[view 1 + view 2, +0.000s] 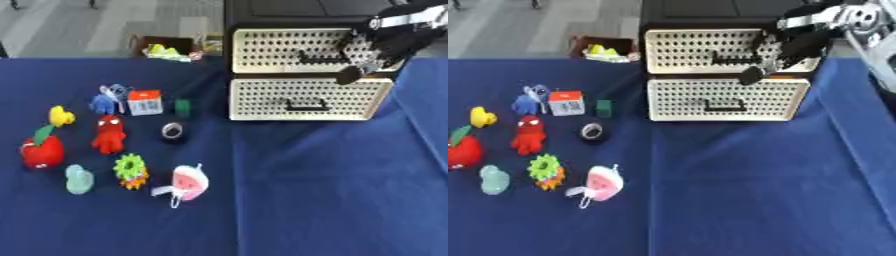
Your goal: Pick up objects from table and place into drawer.
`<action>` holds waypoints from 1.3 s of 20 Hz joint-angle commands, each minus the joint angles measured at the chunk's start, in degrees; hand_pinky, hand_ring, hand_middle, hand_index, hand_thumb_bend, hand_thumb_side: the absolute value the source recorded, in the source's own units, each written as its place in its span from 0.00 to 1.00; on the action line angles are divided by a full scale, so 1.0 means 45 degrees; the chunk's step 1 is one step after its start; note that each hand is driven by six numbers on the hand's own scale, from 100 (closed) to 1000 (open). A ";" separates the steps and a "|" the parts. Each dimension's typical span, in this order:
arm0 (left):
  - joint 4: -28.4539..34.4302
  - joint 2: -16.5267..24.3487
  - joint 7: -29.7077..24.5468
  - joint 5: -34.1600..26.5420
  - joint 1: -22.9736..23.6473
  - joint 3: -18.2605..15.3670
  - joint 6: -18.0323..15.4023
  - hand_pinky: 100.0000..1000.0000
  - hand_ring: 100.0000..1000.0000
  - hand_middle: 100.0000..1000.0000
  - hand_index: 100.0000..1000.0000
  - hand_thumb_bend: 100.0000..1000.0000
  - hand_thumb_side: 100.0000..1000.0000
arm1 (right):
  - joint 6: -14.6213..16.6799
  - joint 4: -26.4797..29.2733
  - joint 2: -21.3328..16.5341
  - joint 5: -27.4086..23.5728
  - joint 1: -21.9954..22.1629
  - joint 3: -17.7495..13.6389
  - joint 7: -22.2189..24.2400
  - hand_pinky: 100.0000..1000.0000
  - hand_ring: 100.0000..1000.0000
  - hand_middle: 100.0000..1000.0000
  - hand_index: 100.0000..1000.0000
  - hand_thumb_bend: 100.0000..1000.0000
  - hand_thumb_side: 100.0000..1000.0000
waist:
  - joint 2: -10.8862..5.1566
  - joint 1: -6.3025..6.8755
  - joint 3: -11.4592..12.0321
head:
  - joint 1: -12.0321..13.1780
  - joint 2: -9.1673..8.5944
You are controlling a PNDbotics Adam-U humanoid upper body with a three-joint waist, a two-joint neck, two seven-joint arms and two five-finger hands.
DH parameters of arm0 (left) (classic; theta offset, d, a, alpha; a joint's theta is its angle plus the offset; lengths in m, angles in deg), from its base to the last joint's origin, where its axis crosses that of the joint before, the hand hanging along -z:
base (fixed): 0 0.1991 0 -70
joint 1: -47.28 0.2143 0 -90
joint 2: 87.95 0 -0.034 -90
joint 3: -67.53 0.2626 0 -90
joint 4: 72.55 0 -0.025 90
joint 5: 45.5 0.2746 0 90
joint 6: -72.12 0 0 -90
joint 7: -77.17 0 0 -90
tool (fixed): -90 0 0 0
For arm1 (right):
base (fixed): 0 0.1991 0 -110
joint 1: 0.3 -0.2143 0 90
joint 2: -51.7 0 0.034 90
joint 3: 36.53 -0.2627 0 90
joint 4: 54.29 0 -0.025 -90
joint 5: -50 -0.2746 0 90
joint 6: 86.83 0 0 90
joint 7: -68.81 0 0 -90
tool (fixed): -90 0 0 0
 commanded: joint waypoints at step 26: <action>0.0181 0.0099 -0.0148 -0.0259 -0.0083 -0.0267 0.0060 0.61 0.61 0.66 0.87 0.00 1.00 | 0.0061 -0.0690 0.0290 -0.0053 -0.0503 0.1091 0.0003 0.00 0.00 0.00 0.80 0.92 0.75 | -0.0168 -0.0152 0.0133 | -0.0036 -0.0233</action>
